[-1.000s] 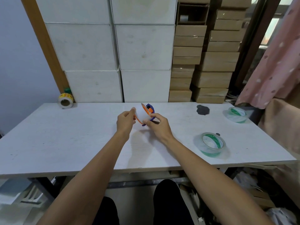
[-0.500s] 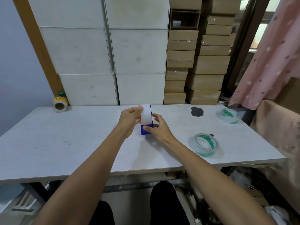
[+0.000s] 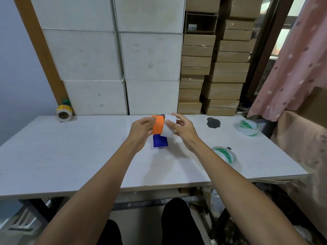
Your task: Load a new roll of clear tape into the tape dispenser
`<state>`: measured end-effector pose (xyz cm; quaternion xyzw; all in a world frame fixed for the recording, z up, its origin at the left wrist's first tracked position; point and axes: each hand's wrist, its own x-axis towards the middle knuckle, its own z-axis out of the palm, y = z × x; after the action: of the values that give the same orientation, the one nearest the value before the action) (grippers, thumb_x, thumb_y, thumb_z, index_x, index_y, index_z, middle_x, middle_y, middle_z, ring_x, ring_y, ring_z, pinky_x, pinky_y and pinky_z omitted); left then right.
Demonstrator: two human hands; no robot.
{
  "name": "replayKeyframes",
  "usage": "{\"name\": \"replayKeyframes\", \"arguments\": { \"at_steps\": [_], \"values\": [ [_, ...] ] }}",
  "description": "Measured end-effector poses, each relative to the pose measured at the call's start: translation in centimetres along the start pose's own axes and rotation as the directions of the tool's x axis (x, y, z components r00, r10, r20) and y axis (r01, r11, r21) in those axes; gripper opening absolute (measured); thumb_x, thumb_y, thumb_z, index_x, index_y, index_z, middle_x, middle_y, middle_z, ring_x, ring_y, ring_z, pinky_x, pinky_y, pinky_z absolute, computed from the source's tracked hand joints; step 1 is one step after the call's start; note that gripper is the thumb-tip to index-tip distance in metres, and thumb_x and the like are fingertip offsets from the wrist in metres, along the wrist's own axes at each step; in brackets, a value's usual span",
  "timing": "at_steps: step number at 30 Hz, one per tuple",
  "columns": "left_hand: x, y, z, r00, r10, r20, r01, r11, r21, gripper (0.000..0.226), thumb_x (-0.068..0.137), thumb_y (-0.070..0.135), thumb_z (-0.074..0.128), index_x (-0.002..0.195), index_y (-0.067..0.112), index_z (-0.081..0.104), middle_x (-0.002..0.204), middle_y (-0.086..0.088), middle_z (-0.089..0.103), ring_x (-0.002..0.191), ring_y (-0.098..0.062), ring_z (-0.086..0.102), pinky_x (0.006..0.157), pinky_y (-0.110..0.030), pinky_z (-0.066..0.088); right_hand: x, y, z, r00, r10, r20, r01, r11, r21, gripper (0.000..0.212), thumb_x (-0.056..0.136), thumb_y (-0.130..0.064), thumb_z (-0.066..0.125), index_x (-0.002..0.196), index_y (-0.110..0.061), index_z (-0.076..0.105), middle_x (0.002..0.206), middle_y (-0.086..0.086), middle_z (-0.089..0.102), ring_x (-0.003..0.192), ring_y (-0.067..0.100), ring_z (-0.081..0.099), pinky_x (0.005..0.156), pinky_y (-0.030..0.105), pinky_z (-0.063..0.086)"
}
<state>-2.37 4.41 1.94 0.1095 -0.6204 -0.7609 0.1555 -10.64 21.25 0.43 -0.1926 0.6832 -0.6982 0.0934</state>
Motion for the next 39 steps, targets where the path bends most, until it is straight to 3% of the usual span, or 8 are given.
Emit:
{"name": "replayKeyframes", "arguments": {
  "at_steps": [5, 10, 13, 16, 21, 28, 33, 39],
  "values": [
    [0.6, 0.9, -0.1, 0.998, 0.026, -0.053, -0.028, 0.999, -0.041, 0.023, 0.094, 0.025, 0.068, 0.108, 0.007, 0.068, 0.135, -0.02, 0.063, 0.12, -0.036, 0.064, 0.093, -0.037, 0.058, 0.0, 1.1, -1.1, 0.965, 0.17, -0.199, -0.141, 0.978, 0.151, 0.102, 0.058, -0.075, 0.084, 0.141, -0.021, 0.06, 0.135, 0.005, 0.065, 0.122, 0.025, 0.064, 0.093, 0.038, 0.059],
    [0.9, 1.0, 0.0, 0.997, 0.037, -0.064, -0.041, 0.997, -0.06, 0.032, 0.093, 0.025, 0.069, 0.115, 0.001, 0.066, 0.133, -0.023, 0.064, 0.116, -0.036, 0.066, 0.097, -0.042, 0.057, -0.9, 2.5, -1.8, 0.953, -0.041, -0.3, -0.049, 0.957, -0.285, 0.067, 0.082, -0.055, 0.079, 0.132, -0.016, 0.059, 0.123, 0.0, 0.06, 0.115, 0.021, 0.058, 0.088, 0.028, 0.049],
    [0.9, 0.8, 0.0, 0.998, 0.044, -0.055, -0.046, 0.998, -0.049, 0.032, 0.092, 0.027, 0.07, 0.113, 0.003, 0.068, 0.13, -0.024, 0.065, 0.11, -0.032, 0.068, 0.099, -0.045, 0.056, -1.2, 3.6, -2.0, 0.981, -0.11, -0.161, -0.041, 0.692, -0.721, 0.068, 0.081, -0.06, 0.075, 0.133, -0.019, 0.059, 0.133, 0.004, 0.057, 0.125, 0.026, 0.049, 0.098, 0.037, 0.046],
    [1.0, 0.6, -0.1, 0.997, 0.045, -0.057, -0.047, 0.998, -0.036, 0.041, 0.091, 0.031, 0.071, 0.118, -0.001, 0.067, 0.13, -0.024, 0.065, 0.112, -0.034, 0.067, 0.101, -0.05, 0.054, -1.3, 3.9, -1.6, 0.992, -0.098, -0.078, -0.029, 0.425, -0.905, 0.058, 0.084, -0.059, 0.067, 0.129, -0.022, 0.061, 0.136, 0.005, 0.055, 0.127, 0.027, 0.043, 0.102, 0.039, 0.038],
    [0.6, 1.0, 0.0, 0.997, 0.054, -0.053, -0.055, 0.998, -0.004, 0.072, 0.072, 0.047, 0.076, 0.125, 0.001, 0.064, 0.133, -0.018, 0.064, 0.121, -0.037, 0.063, 0.1, -0.049, 0.055, -1.4, 3.7, -0.8, 1.0, 0.011, 0.003, 0.001, 0.164, -0.987, 0.069, 0.089, -0.066, 0.06, 0.14, -0.019, 0.055, 0.141, 0.01, 0.052, 0.129, 0.03, 0.041, 0.105, 0.041, 0.033],
    [0.7, 1.0, -0.2, 0.997, 0.06, -0.043, -0.06, 0.998, 0.012, 0.073, 0.071, 0.049, 0.076, 0.125, 0.001, 0.064, 0.132, -0.018, 0.065, 0.119, -0.036, 0.064, 0.1, -0.05, 0.055, -1.9, 1.2, -2.1, 0.989, 0.144, 0.032, -0.001, 0.226, -0.974, 0.111, 0.077, -0.082, 0.061, 0.163, -0.025, 0.021, 0.166, 0.015, 0.023, 0.152, 0.036, 0.018, 0.121, 0.049, 0.017],
    [1.0, 0.8, 0.0, 0.997, 0.052, -0.053, -0.051, 0.999, 0.016, 0.076, 0.07, 0.05, 0.076, 0.127, 0.002, 0.063, 0.132, -0.018, 0.064, 0.12, -0.036, 0.063, 0.101, -0.051, 0.054, -2.7, -1.3, -6.2, 0.976, 0.216, -0.017, -0.051, 0.149, -0.988, 0.108, 0.079, -0.081, 0.06, 0.164, -0.027, 0.019, 0.171, 0.014, 0.011, 0.156, 0.038, 0.008, 0.125, 0.053, 0.007],
    [0.9, 1.1, 1.1, 0.997, 0.057, -0.049, -0.056, 0.998, 0.008, 0.076, 0.07, 0.049, 0.074, 0.128, 0.002, 0.062, 0.132, -0.018, 0.065, 0.121, -0.037, 0.063, 0.101, -0.051, 0.054, -3.8, -2.3, -12.2, 0.845, 0.511, -0.158, -0.173, -0.018, -0.985, 0.126, 0.063, -0.09, 0.066, 0.163, -0.028, 0.021, 0.168, 0.009, 0.021, 0.154, 0.036, 0.021, 0.119, 0.056, 0.028]
  ]
}}
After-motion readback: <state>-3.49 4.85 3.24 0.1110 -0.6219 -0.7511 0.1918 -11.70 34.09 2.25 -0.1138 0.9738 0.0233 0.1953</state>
